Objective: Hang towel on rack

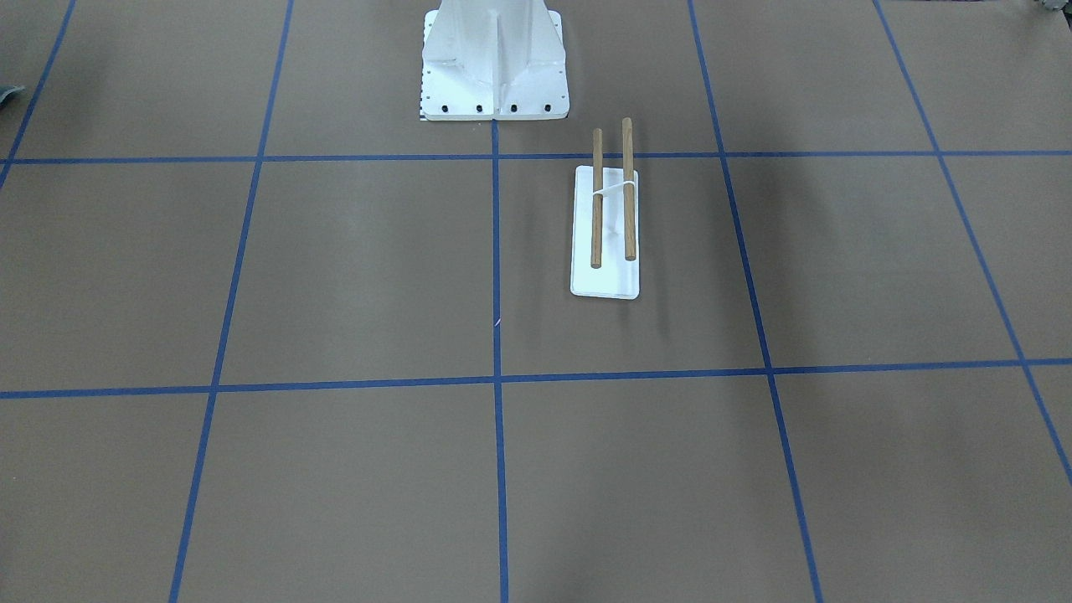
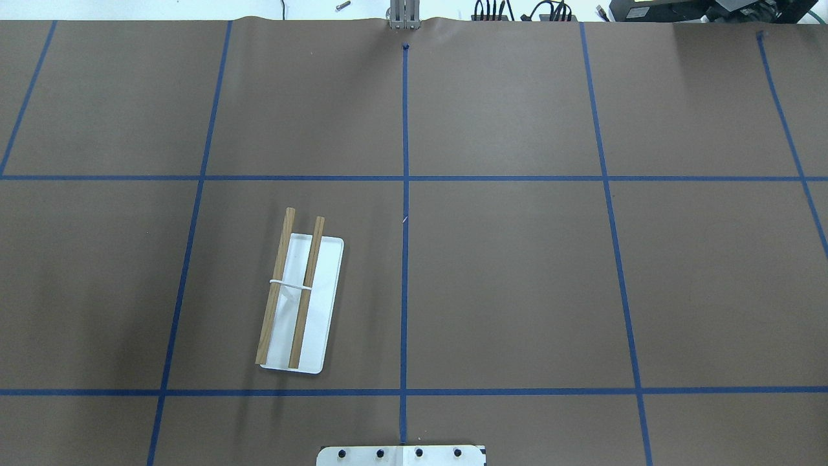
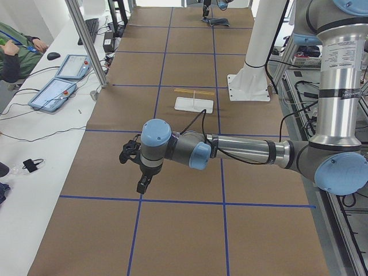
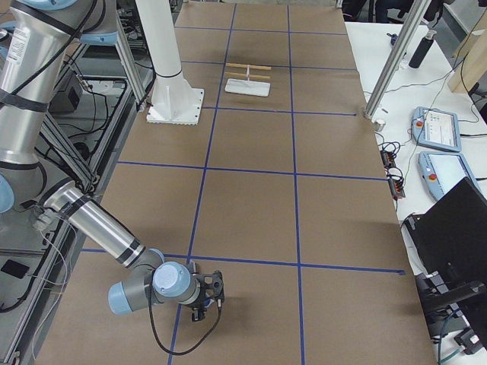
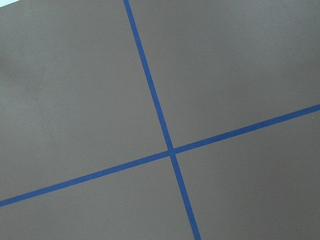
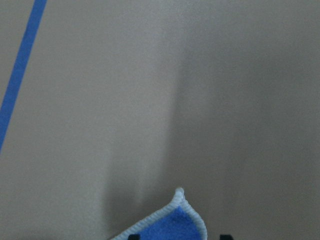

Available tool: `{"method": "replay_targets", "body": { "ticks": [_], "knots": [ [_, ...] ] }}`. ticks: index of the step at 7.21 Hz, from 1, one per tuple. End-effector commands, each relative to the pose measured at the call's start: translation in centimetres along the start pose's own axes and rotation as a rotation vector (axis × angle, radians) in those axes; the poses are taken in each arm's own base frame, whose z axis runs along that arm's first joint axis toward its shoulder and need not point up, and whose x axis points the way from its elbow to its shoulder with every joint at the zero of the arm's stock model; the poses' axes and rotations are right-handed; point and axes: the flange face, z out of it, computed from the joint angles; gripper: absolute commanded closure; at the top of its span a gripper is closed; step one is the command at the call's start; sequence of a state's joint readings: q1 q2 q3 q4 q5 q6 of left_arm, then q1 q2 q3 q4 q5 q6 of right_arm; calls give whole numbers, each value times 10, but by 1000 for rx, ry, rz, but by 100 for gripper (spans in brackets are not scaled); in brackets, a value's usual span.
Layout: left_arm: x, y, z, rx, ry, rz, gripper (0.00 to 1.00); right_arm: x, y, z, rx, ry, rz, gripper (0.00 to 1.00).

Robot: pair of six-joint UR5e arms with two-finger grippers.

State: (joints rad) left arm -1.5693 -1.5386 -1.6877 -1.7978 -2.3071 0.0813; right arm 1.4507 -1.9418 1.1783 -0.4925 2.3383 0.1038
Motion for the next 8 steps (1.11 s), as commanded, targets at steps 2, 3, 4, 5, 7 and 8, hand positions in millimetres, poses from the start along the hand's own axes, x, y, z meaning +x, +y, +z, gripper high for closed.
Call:
{"method": "replay_targets", "body": {
  "ticks": [2, 3, 4, 5, 7, 8],
  "knots": [
    [0, 0, 0, 0, 0, 0, 1, 1, -1, 2, -1, -2, -5, 94],
    [0, 0, 1, -1, 1, 1, 2, 0, -1, 2, -2, -3, -10, 100],
    [-1, 0, 1, -1, 0, -1, 1, 0, -1, 2, -1, -3, -14, 100],
    [-1, 0, 1, -1, 0, -1, 1, -1, -2, 2, 3, -5, -26, 100],
    [-2, 1, 2, -5, -1, -4, 1, -16, -16, -9, 35, -54, -60, 100],
    [-2, 1, 2, -5, -1, -4, 1, -25, -26, -14, 47, -80, -75, 100]
  ]
}}
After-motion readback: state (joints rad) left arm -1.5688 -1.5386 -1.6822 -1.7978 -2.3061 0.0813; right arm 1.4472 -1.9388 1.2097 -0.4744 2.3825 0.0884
